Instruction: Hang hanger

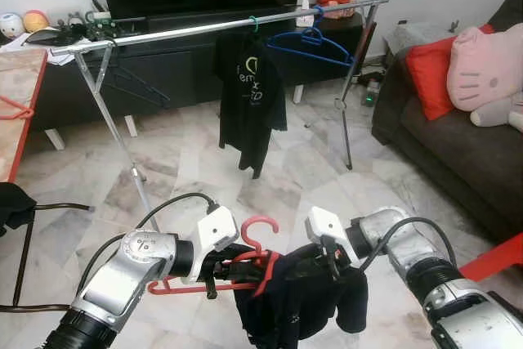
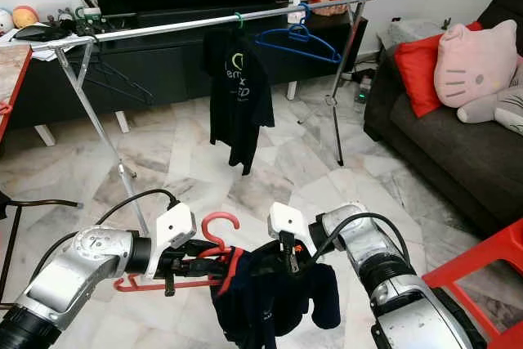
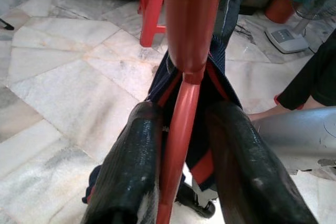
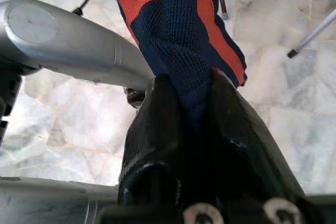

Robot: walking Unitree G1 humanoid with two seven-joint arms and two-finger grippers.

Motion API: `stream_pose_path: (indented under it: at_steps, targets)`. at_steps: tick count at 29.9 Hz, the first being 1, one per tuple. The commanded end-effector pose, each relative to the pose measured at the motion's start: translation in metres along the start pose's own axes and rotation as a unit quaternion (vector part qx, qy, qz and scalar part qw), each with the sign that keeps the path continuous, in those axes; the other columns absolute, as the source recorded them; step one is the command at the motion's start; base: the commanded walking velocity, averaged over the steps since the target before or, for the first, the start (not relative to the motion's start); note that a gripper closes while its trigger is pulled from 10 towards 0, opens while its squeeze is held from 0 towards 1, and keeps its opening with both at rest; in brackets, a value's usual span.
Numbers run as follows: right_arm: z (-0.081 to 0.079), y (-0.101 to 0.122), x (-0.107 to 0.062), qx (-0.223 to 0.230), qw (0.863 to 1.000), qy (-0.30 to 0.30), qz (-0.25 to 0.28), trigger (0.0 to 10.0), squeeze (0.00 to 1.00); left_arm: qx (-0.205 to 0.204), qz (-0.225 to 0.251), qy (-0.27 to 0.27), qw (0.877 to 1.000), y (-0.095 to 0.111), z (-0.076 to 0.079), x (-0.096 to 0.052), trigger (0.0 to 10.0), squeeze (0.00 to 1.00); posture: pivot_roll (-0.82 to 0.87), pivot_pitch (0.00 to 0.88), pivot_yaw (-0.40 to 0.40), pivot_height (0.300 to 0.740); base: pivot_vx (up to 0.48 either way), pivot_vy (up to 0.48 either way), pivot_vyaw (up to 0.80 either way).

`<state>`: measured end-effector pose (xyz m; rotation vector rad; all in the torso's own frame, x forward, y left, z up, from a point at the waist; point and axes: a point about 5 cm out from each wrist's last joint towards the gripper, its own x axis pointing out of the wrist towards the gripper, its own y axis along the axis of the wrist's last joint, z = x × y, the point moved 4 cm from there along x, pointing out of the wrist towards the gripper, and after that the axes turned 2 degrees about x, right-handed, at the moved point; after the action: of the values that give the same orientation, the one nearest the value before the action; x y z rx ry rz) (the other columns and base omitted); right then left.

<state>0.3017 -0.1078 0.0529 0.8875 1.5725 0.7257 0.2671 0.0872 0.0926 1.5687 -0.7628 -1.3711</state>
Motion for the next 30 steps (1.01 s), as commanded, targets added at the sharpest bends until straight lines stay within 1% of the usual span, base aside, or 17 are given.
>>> stream_pose_path:
  at_steps: [1,7,9,10,12,14,16,18,20,22,23,24,26,27,28,29,30]
  targets:
    - [0.004,-0.004,-0.006,-0.007,1.000,-0.018,-0.020,0.0,0.00,0.011,-0.002,-0.006,1.000,0.003,0.000,-0.005,10.0,1.00,0.03,0.000,-0.099,0.740,0.000,0.000,0.00]
    - [0.003,-0.014,-0.009,-0.004,0.999,-0.025,-0.041,0.0,0.00,0.009,-0.011,0.001,1.000,-0.001,-0.002,-0.013,10.0,1.00,0.03,0.000,-0.100,0.740,0.000,0.000,0.00]
    - [0.005,-0.018,-0.013,-0.001,0.998,-0.037,-0.047,0.0,0.00,0.006,-0.014,0.035,0.999,-0.005,-0.011,-0.024,10.0,1.00,0.03,0.000,-0.101,0.740,0.000,0.000,0.00]
    - [0.005,-0.018,-0.013,-0.001,0.998,-0.037,-0.047,0.0,0.00,0.006,-0.014,0.035,0.999,-0.005,-0.011,-0.024,10.0,1.00,0.03,0.000,-0.101,0.740,0.000,0.000,0.00]
    - [0.010,-0.016,-0.018,0.003,0.997,-0.064,-0.039,0.0,0.00,-0.005,-0.009,0.094,0.996,-0.009,-0.027,-0.036,10.0,1.00,0.02,0.000,-0.099,0.740,0.000,0.000,0.00]
    - [0.013,-0.015,-0.021,0.003,0.996,-0.076,-0.036,0.0,0.00,-0.019,-0.004,0.128,0.992,-0.012,-0.035,-0.043,10.0,1.00,0.02,0.000,-0.099,0.740,0.000,0.000,0.00]
    - [0.016,-0.014,-0.026,0.002,0.996,-0.088,-0.034,0.0,0.00,-0.037,0.009,0.187,0.982,-0.017,-0.047,-0.054,10.0,1.00,0.02,0.000,-0.099,0.740,0.000,0.000,0.00]
    - [0.018,-0.014,-0.030,0.002,0.995,-0.098,-0.033,0.0,0.00,-0.045,0.014,0.222,0.974,-0.022,-0.052,-0.062,10.0,1.00,0.03,0.000,-0.100,0.740,0.000,0.000,0.00]
    - [0.020,-0.013,-0.034,0.003,0.993,-0.111,-0.031,0.0,0.00,-0.057,0.023,0.273,0.960,-0.028,-0.060,-0.073,10.0,1.00,0.03,0.000,-0.102,0.740,0.000,0.000,0.00]
    - [0.024,-0.011,-0.042,-0.002,0.991,-0.130,-0.027,0.0,0.00,-0.100,0.041,0.362,0.926,-0.045,-0.070,-0.093,10.0,1.00,0.03,0.000,-0.103,0.740,0.000,0.000,0.00]
    - [0.025,-0.011,-0.043,-0.003,0.991,-0.132,-0.026,0.0,0.00,-0.104,0.041,0.368,0.923,-0.047,-0.070,-0.095,10.0,1.00,0.03,0.000,-0.103,0.740,0.000,0.000,0.00]
    - [0.026,-0.008,-0.045,-0.011,0.990,-0.137,-0.029,0.0,0.00,-0.116,0.044,0.396,0.910,-0.054,-0.072,-0.099,10.0,1.00,0.03,0.000,-0.101,0.740,0.000,0.000,0.00]
    - [0.029,-0.003,-0.048,-0.020,0.989,-0.142,-0.025,0.0,0.00,-0.137,0.050,0.421,0.895,-0.064,-0.073,-0.103,10.0,1.00,0.03,0.000,-0.101,0.740,0.000,0.000,0.00]
    - [0.032,0.005,-0.051,-0.034,0.988,-0.147,-0.018,0.0,0.00,-0.154,0.046,0.453,0.877,-0.076,-0.074,-0.107,10.0,1.00,0.02,0.000,-0.097,0.740,0.000,0.000,0.00]
    - [0.033,0.007,-0.052,-0.037,0.988,-0.148,-0.016,0.0,0.00,-0.157,0.044,0.461,0.872,-0.078,-0.074,-0.108,10.0,1.00,0.02,0.000,-0.097,0.740,0.000,0.000,0.00]
    - [0.034,0.012,-0.054,-0.044,0.988,-0.151,-0.014,0.0,0.00,-0.168,0.047,0.481,0.859,-0.085,-0.075,-0.110,10.0,1.00,0.02,0.000,-0.097,0.740,0.000,0.000,0.00]
    - [0.036,0.018,-0.057,-0.058,0.986,-0.154,-0.013,0.0,0.00,-0.187,0.050,0.510,0.838,-0.094,-0.077,-0.113,10.0,1.00,0.02,0.000,-0.093,0.740,0.000,0.000,0.00]
